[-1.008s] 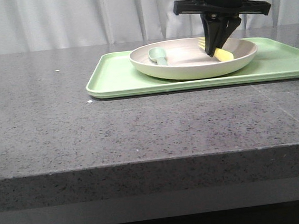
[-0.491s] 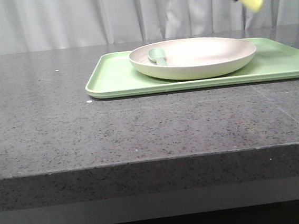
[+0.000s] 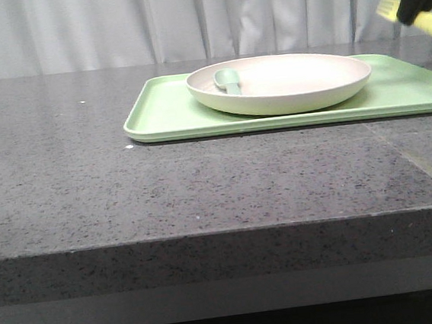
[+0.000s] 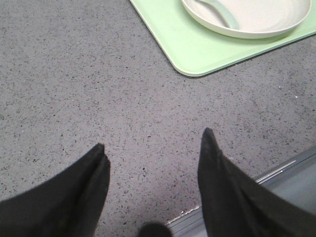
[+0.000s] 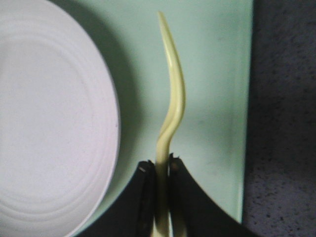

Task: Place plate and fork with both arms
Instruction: 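Lift the yellow fork with the right gripper and move it beside the plate, then lower the fork onto the tray beside the plate and open the right gripper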

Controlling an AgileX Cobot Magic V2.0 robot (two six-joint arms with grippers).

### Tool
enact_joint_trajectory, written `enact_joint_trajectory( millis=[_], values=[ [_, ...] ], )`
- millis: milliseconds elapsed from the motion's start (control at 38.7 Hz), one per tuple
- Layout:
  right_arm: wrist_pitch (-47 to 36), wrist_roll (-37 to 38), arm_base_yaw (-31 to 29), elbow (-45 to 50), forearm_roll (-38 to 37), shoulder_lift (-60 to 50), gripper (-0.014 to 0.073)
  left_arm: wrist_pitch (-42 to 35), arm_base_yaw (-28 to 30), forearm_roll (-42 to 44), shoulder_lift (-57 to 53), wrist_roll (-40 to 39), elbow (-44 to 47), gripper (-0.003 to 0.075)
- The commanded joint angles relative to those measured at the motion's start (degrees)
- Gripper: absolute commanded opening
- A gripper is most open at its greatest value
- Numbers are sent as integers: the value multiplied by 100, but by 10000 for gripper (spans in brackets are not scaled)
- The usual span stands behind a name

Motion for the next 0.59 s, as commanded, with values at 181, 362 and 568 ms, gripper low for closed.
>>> enact_joint_trajectory(
  millis=[181, 362, 568],
  values=[
    [0, -453, -116, 75, 866, 101, -8, -431, 5, 40, 7, -7, -141, 386],
    [-93, -457, -116, 75, 908, 291, 0, -431, 5, 40, 7, -7, -141, 386],
    [-196, -452, -116, 75, 896, 291, 186, -431, 5, 40, 7, -7, -141, 386]
  ],
)
